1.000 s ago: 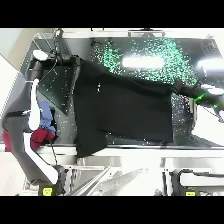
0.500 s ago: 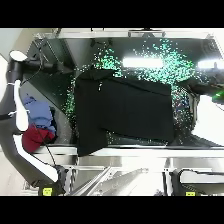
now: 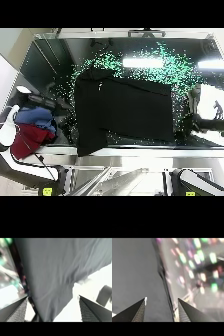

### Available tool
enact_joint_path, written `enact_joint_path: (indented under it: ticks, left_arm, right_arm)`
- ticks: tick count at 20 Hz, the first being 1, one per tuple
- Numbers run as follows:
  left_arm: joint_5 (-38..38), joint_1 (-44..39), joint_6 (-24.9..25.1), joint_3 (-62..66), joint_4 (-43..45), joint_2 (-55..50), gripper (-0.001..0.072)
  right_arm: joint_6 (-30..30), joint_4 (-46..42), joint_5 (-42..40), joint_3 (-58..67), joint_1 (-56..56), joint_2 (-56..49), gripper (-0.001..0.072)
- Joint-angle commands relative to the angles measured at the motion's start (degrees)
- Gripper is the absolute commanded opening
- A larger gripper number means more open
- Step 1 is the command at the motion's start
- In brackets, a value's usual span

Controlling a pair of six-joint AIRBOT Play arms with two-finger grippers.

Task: Fold the shirts.

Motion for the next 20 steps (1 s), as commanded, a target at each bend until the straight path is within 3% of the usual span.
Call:
enact_joint_path:
  ticks: [1,4,6,7,8,9,11,12,13,16,20]
  left_arm:
    - [3.3,-4.5,1.2,-12.1,0.0,1.7,0.0704]
    - [7.4,-9.3,1.6,-15.9,0.1,0.6,0.0704]
    - [7.9,-11.4,2.0,-16.9,0.0,0.4,0.0596]
    - [7.7,-12.2,1.9,-16.8,0.0,0.4,0.0594]
    - [7.1,-12.6,1.9,-16.5,-0.3,0.4,0.0511]
    - [6.5,-13.2,1.9,-15.9,-0.9,0.5,0.0354]
    - [4.6,-13.7,3.5,-14.1,-2.7,0.9,0.0007]
    - [3.7,-13.7,3.8,-12.6,-3.7,1.5,0.0005]
    - [2.6,-13.7,3.8,-10.8,-4.9,2.5,0.0005]
    - [-2.0,-12.3,3.5,-3.8,-10.3,8.4,0.0006]
    - [-9.6,-7.7,1.4,13.1,-25.8,21.6,0.0006]
  right_arm:
    - [-1.5,0.2,-3.4,-7.5,0.6,0.6,0.0451]
    - [-1.5,0.3,-3.3,-7.5,3.2,-1.9,0.0451]
    - [-1.5,0.3,-3.3,-7.5,6.0,-4.7,0.0451]
    - [-1.5,0.5,-3.3,-7.5,7.6,-6.1,0.0451]
    - [-1.6,1.0,-3.3,-7.5,9.4,-7.5,0.0450]
    - [-1.9,1.7,-2.6,-7.5,10.7,-8.5,0.0438]
    - [-4.2,4.8,-0.1,-7.0,12.5,-9.0,0.0199]
    - [-5.0,6.8,1.9,-6.0,12.9,-8.8,0.0063]
    - [-5.6,8.6,4.3,-4.7,12.8,-8.2,0.0018]
    - [-5.5,15.1,13.0,3.1,12.7,-2.7,0.0018]
    - [-0.7,31.3,20.6,23.5,11.1,10.1,0.0018]
